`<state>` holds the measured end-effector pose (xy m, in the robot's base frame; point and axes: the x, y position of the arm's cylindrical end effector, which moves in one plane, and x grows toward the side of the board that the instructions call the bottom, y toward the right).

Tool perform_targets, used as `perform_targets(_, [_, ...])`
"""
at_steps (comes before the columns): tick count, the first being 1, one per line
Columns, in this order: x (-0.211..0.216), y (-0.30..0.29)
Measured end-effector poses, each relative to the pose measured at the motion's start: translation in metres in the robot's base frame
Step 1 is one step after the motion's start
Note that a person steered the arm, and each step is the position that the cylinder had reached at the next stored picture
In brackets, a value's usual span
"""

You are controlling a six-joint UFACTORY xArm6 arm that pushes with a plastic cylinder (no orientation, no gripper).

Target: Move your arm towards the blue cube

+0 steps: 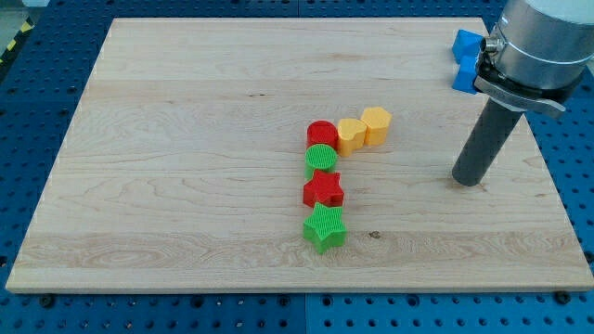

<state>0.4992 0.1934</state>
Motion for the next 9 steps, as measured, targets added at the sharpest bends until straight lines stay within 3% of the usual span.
perform_targets(2, [0.001,0.012])
perform_targets(4, [0.013,0.076])
perform_targets(7, [-0.084,0.099])
perform_targets(9, [-0.098,0.101])
